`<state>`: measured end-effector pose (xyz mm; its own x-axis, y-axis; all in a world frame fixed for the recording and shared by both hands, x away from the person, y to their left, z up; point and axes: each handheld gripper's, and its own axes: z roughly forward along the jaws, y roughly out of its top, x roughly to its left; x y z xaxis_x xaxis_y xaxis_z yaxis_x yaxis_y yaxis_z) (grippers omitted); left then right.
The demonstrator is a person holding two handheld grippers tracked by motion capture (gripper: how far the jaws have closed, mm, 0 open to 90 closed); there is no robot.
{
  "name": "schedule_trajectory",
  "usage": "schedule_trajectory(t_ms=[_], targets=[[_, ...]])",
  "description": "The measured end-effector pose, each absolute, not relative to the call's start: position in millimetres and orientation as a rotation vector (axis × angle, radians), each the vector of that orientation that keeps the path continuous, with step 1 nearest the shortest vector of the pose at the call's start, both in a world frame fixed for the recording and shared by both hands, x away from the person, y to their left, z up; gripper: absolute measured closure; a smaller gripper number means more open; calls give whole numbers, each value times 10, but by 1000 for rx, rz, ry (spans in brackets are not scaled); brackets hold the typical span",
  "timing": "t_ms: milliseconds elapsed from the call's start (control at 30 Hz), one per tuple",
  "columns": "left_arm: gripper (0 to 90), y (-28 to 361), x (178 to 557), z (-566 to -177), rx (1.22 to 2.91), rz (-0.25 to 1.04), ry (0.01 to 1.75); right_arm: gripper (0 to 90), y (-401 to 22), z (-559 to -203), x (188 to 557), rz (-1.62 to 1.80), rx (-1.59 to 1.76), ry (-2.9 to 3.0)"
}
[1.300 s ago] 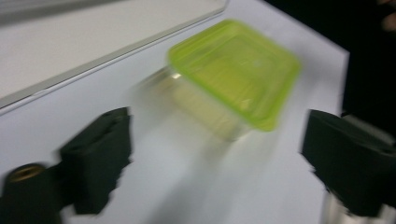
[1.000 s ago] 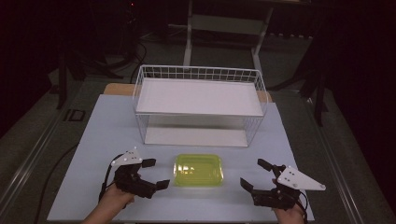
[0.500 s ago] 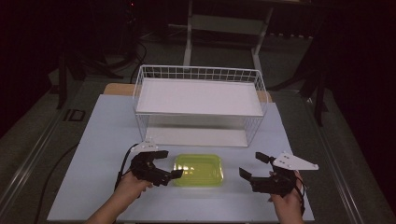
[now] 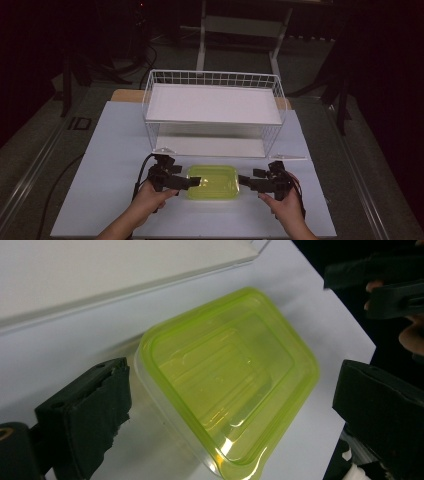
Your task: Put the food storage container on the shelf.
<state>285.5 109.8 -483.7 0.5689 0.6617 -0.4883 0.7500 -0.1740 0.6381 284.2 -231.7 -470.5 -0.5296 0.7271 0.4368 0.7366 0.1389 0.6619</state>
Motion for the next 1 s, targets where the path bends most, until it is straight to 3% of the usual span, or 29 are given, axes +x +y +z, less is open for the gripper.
schedule_trajectory(t_ms=[67, 100, 300, 367, 433, 700, 1000], targets=[[71, 1109, 2869, -4871, 1871, -161, 1191, 245, -2296, -4749, 2884, -1348, -1551, -2333], [149, 1109, 2869, -4871, 1871, -161, 1191, 271, -2284, -4782, 2913, -1322, -1570, -2294], [307, 1149, 2873, -4978, 1860, -202, 1302, 408, -2228, -4916, 2951, -1216, -1617, -2223], [334, 1144, 2848, -5016, 1859, -212, 1340, 496, -2230, -4982, 2972, -1180, -1641, -2169], [355, 1138, 2825, -5037, 1861, -204, 1370, 528, -2230, -5007, 2981, -1169, -1649, -2152], [618, 1153, 2831, -5144, 1832, -243, 1428, 667, -2144, -5063, 2981, -1108, -1655, -2153], [703, 1086, 2798, -5112, 1832, -175, 1437, 720, -2119, -5067, 2974, -1106, -1635, -2187]])
